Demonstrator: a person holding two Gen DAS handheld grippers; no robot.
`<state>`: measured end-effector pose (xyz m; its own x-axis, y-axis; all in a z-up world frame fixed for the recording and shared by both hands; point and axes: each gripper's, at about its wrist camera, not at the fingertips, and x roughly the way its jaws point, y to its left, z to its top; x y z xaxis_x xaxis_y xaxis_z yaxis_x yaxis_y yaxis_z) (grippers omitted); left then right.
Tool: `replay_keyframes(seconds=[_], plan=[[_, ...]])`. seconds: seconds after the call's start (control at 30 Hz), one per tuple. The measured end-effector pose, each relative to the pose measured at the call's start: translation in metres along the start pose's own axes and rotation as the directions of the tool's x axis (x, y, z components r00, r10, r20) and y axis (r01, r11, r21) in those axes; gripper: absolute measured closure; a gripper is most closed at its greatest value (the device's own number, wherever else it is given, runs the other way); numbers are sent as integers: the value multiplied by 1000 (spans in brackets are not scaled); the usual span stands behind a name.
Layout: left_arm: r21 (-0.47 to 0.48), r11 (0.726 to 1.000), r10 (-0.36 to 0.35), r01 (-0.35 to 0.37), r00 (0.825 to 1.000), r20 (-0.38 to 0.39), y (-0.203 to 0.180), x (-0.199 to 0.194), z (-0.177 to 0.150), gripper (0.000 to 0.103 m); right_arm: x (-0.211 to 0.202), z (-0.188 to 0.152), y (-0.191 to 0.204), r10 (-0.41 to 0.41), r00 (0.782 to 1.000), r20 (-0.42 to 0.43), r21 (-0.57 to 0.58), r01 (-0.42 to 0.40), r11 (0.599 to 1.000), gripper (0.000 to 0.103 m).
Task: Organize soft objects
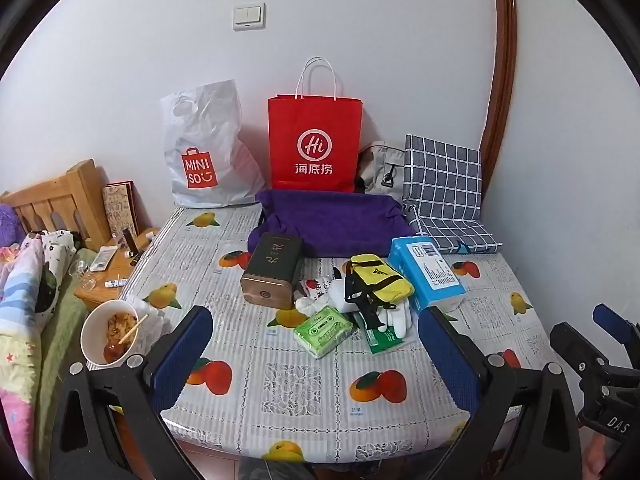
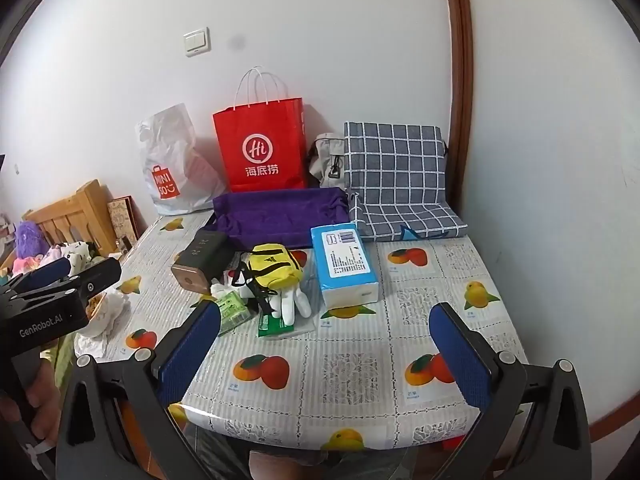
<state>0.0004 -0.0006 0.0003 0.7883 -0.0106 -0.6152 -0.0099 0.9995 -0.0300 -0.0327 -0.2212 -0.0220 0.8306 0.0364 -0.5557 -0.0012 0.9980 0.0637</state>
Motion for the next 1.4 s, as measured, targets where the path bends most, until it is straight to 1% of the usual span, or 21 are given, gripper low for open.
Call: replay_keyframes(seconds=[0.17,0.27,0.57,1.4], plan=[[-13,1000,-10,10,1000,2,-1,0,0,0,0,-1,3,-6,1000,-1,-8,6,1000,0],[-18,1000,-10,10,1000,0,5,-1,-4,0,-1,-2,4,-6,1000,-3,-7,6,1000,0],[-20,1000,-14,14,1000,1,4,-3,-3,0,-2,-3,12,-5,1000,-6,-13,5,1000,0],[-23,1000,-17,17,1000,3,5,-4,-4,0,-5,-5,16,2,1000,1,-27,-2,1000,0]])
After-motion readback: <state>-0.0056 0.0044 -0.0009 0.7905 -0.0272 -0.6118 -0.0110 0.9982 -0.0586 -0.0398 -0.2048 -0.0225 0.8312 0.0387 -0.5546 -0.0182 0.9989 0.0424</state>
